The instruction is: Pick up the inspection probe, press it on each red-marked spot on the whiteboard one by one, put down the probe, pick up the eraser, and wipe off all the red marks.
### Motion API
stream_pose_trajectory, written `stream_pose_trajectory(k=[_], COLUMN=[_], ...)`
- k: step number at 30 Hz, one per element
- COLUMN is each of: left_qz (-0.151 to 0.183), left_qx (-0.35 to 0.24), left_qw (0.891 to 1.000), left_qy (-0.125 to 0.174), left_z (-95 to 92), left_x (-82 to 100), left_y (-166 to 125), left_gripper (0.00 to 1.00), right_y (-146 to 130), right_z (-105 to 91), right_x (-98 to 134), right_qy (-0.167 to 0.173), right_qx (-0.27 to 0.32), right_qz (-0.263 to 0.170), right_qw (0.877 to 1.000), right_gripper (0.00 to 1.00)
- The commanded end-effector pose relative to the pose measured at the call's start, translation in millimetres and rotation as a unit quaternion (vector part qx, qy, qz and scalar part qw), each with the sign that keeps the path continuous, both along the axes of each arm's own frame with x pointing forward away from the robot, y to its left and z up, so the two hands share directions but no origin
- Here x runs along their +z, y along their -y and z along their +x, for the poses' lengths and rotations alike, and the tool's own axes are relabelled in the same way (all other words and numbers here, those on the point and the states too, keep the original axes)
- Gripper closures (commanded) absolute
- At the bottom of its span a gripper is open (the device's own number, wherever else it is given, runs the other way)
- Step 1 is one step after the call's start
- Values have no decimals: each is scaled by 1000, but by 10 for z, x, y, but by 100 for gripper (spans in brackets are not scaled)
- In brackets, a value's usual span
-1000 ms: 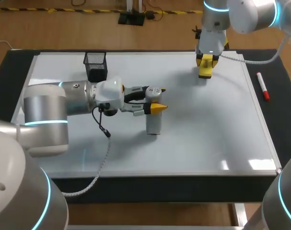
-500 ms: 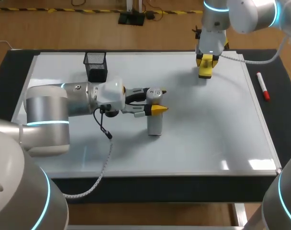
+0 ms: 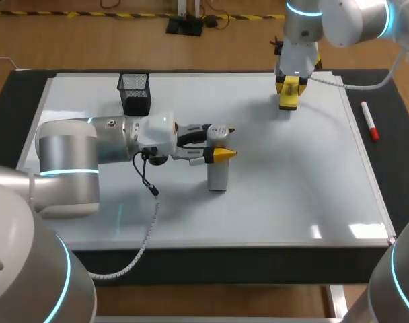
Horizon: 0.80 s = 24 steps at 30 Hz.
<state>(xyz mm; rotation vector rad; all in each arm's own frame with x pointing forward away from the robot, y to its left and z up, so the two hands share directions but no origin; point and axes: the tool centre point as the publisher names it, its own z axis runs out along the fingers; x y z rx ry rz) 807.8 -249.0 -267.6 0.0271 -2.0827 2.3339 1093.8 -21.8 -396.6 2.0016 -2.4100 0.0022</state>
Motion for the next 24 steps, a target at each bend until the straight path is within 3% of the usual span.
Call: stream_pose_trajectory(k=[1,24], left_qz=[-1,-4], left_qx=[-2,-2], left_qw=[1000,1000], left_qy=[0,3], left_z=[8,19], left_x=[-33,17], left_y=[10,-21], left_gripper=[100,100], right_y=[6,6], right_z=[9,9], right_x=[11,11], right_qy=[-1,-1], right_qx=[1,1], right_qz=[-1,-1], right_qw=[1000,1000], right_gripper=[100,100])
